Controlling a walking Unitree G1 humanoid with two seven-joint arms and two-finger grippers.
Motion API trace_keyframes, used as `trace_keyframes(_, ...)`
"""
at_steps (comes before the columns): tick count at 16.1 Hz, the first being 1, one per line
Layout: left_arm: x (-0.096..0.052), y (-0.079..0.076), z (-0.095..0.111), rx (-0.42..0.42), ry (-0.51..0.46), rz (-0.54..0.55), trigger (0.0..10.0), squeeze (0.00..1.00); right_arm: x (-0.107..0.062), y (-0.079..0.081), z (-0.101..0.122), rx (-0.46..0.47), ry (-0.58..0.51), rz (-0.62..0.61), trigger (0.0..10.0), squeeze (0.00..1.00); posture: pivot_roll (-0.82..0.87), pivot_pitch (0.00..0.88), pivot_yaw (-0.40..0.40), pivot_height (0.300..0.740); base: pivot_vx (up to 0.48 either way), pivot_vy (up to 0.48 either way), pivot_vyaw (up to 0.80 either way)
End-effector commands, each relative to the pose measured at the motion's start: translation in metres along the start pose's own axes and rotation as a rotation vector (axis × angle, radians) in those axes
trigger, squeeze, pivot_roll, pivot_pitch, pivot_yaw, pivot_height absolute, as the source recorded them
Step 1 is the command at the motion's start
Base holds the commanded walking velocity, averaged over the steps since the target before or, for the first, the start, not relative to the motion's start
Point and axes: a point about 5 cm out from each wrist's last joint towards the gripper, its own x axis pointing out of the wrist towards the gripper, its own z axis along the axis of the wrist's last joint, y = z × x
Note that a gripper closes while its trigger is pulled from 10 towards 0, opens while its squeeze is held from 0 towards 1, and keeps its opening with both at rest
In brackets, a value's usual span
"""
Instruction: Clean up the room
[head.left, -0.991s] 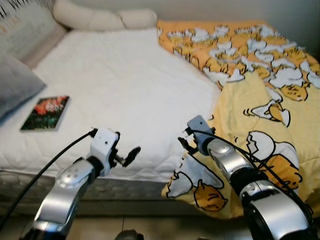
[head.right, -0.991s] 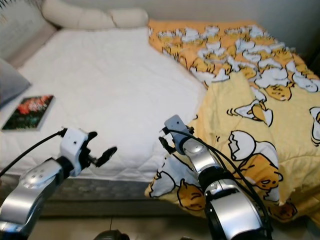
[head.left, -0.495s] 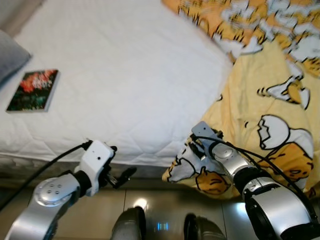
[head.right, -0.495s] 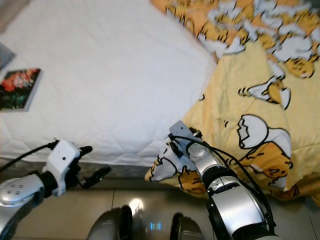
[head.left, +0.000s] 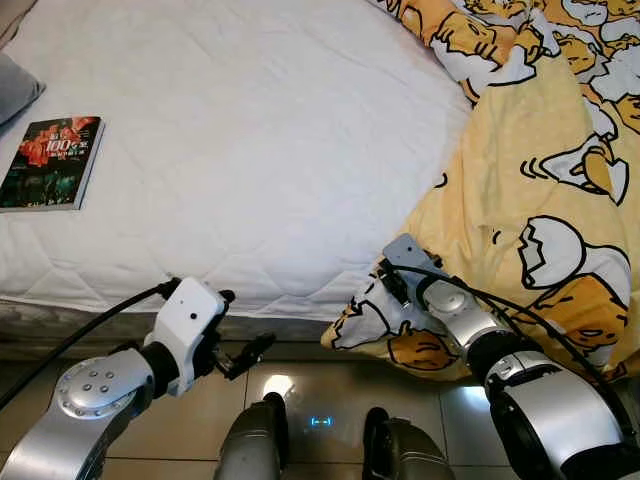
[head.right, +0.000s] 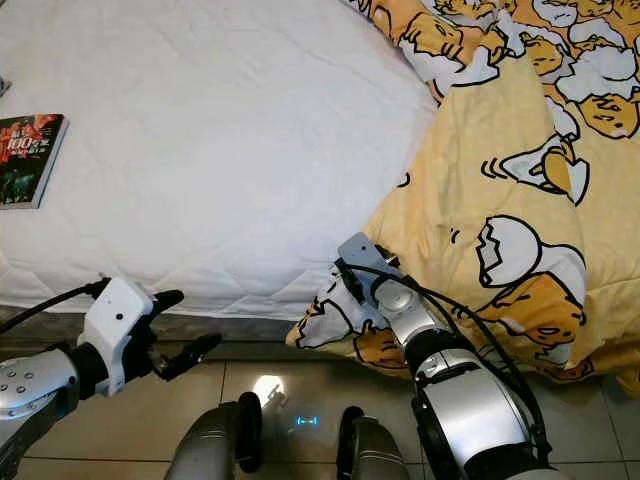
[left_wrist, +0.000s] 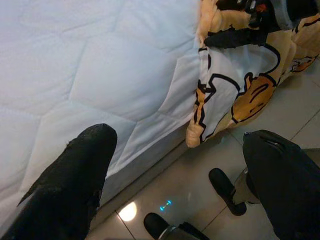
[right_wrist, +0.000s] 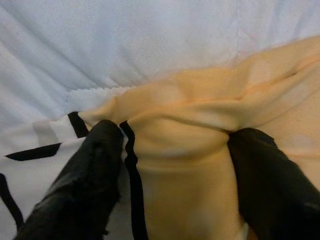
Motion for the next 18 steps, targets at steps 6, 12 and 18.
trace_keyframes(6, 0.006, 0.000, -0.001, -0.003, 0.017, -0.033, 10.0, 0.00, -0.002, -0.003, -0.012, 0.001, 0.060, 0.009, 0.0, 0.00, 0.29, 0.276, 0.016, 0.740, 0.000, 0.000, 0.00)
trace_keyframes(12, 0.007, 0.002, -0.001, 0.001, 0.031, -0.063, 10.0, 0.00, -0.002, -0.002, -0.010, 0.011, 0.055, 0.023, 0.0, 0.00, 0.30, 0.255, 0.019, 0.740, 0.000, 0.000, 0.00)
trace_keyframes(18, 0.013, 0.005, 0.001, 0.009, 0.023, -0.070, 10.0, 0.00, -0.002, 0.002, -0.009, 0.034, 0.038, 0.094, 0.0, 0.00, 0.27, 0.218, 0.025, 0.740, 0.000, 0.000, 0.00)
